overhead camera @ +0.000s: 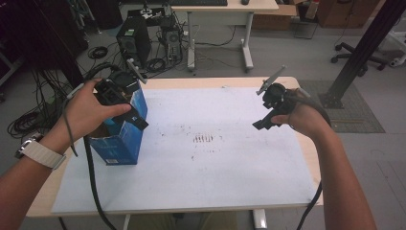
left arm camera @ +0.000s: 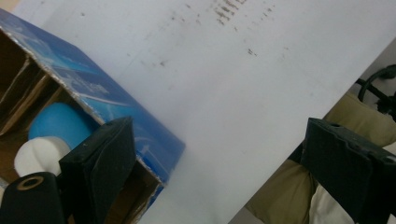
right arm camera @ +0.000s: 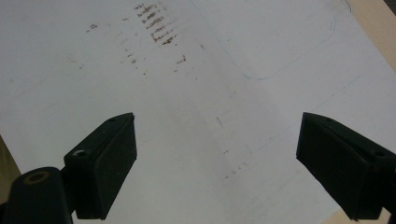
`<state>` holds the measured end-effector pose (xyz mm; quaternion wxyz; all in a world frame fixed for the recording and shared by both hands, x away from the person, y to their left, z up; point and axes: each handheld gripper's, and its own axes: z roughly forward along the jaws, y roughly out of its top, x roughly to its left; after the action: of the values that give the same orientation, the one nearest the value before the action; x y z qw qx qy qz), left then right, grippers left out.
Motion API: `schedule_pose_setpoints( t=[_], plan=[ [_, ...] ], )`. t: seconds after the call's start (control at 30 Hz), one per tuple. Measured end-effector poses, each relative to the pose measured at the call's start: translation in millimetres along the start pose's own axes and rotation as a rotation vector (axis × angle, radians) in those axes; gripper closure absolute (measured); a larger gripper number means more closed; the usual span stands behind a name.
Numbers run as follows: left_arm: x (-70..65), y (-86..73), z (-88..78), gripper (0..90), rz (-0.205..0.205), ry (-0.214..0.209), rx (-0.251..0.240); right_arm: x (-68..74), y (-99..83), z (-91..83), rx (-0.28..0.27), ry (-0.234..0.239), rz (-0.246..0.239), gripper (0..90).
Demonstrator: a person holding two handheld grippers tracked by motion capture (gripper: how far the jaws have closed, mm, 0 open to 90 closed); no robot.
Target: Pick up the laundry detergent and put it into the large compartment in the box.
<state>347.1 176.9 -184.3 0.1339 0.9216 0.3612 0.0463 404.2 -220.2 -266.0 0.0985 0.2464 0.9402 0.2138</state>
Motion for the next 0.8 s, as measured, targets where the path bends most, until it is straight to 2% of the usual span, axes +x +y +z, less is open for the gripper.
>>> schedule_pose_setpoints(
  t=[0.4,0.53,0.6,0.8],
  plan=[
    [-7.6,3.3,2.7,10.5,0.085,-0.042,0.058,0.1,-0.2,-0.1,0.0,0.0,0.001,12.3],
    [-10.5,4.2,4.4,10.5,0.107,-0.059,0.068,0.3,-0.1,0.2,0.001,0.0,0.0,12.3],
    [-12.0,4.5,5.4,10.5,0.121,-0.084,0.07,0.1,-0.4,0.1,0.001,-0.001,-0.001,12.3],
    [-15.8,3.9,10.1,10.5,0.161,-0.103,0.086,0.4,-1.4,-0.6,0.0,-0.002,0.004,12.3]
  ],
)
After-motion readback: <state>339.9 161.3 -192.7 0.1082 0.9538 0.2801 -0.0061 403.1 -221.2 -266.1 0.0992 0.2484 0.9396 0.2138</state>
